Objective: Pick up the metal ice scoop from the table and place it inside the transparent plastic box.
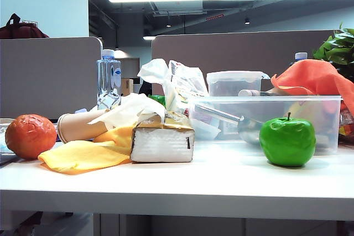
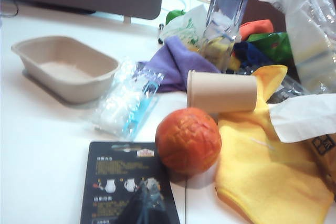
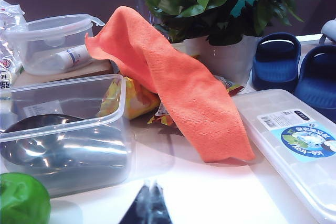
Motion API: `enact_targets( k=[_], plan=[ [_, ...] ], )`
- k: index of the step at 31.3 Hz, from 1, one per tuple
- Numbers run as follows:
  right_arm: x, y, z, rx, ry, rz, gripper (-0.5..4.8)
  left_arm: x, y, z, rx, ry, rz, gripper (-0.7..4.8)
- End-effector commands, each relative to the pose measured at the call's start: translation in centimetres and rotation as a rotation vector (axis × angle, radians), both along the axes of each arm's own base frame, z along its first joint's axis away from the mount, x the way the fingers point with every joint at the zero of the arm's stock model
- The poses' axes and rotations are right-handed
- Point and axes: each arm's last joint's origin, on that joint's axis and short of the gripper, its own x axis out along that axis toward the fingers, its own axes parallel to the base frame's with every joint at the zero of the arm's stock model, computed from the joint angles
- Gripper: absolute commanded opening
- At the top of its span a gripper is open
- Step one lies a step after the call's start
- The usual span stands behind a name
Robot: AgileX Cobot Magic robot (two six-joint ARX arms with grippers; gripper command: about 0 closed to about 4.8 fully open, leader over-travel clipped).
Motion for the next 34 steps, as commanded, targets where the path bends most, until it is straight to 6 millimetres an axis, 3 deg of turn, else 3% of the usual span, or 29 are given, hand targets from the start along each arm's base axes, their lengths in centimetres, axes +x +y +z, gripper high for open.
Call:
enact_targets(
  k=[1, 6, 34],
  plan=[
    [-0.01, -0.01, 0.22, -0.001, -0.018, -0.004, -0.01, -0.01, -0.09, 0.24, 0.086, -0.021, -0.038, -0.05],
    [-0.01, -0.01, 0.22, -0.001, -0.018, -0.004, -0.01, -0.01, -0.12, 0.23, 0.157, -0.025, -0.052, -0.05],
    [-0.01, -0.01, 0.22, -0.001, -0.018, -0.004, -0.01, 0.0, -0.64, 0.29, 0.157, -0.033, -0.084, -0.06]
  ],
)
